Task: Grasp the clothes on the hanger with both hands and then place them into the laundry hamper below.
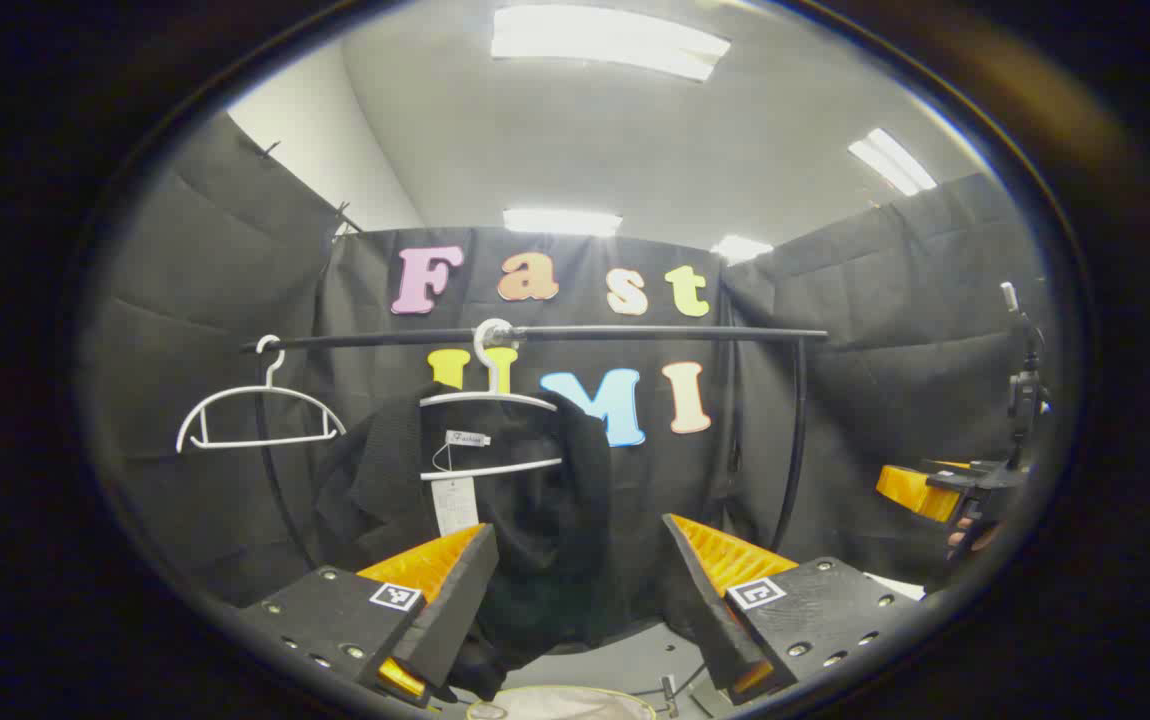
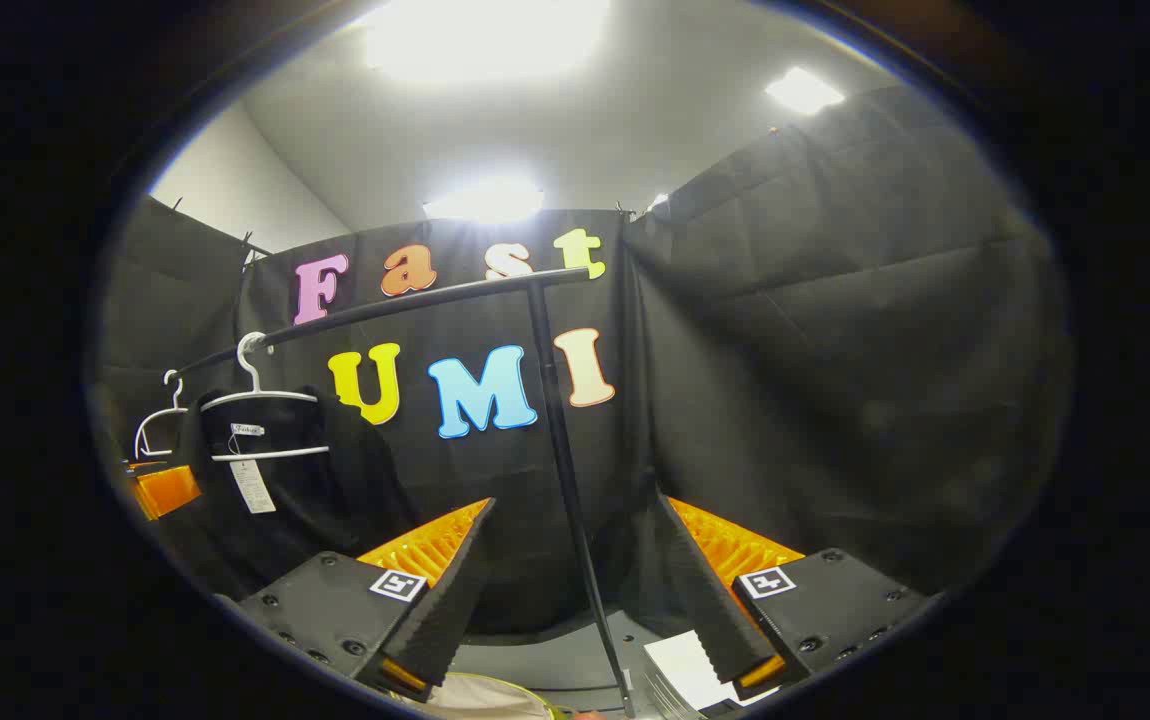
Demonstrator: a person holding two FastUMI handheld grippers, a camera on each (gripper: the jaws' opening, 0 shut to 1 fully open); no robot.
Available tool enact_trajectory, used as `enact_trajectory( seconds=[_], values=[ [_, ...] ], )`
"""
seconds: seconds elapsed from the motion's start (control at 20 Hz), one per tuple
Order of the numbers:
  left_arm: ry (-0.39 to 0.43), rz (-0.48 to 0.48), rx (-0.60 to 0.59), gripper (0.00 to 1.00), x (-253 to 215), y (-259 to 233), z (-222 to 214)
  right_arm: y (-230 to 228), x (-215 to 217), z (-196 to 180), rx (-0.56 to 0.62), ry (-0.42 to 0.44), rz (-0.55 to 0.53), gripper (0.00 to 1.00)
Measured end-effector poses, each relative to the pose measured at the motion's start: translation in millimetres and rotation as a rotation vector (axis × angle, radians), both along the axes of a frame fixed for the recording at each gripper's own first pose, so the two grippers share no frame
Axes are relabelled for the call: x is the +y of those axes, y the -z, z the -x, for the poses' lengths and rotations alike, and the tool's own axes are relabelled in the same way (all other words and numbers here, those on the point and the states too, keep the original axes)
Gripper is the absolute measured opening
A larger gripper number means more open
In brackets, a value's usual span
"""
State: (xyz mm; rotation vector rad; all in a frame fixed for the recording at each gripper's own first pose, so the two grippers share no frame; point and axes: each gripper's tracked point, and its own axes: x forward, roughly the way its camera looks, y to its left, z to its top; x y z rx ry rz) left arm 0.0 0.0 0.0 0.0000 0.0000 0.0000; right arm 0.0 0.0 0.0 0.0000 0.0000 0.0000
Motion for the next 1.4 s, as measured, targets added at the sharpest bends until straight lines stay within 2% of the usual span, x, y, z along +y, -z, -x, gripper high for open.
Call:
enact_trajectory(
  seconds=[0.45,1.15,1.2,1.25,1.4],
  values=[
    [-0.01,0.014,0.014,0.94,7,6,6,9,7,1,0.027,-0.006,0.0,0.98],
    [-0.022,0.014,0.012,0.94,14,1,9,0,13,7,0.002,-0.006,-0.008,0.98],
    [-0.025,0.019,0.015,0.94,16,2,10,0,12,8,0.002,-0.007,-0.005,0.92],
    [-0.029,0.022,0.015,0.94,20,2,10,0,13,7,0.003,-0.006,-0.001,0.98],
    [-0.05,0.025,0.022,0.94,31,-2,12,0,18,3,0.013,-0.016,0.004,0.98]
  ],
)
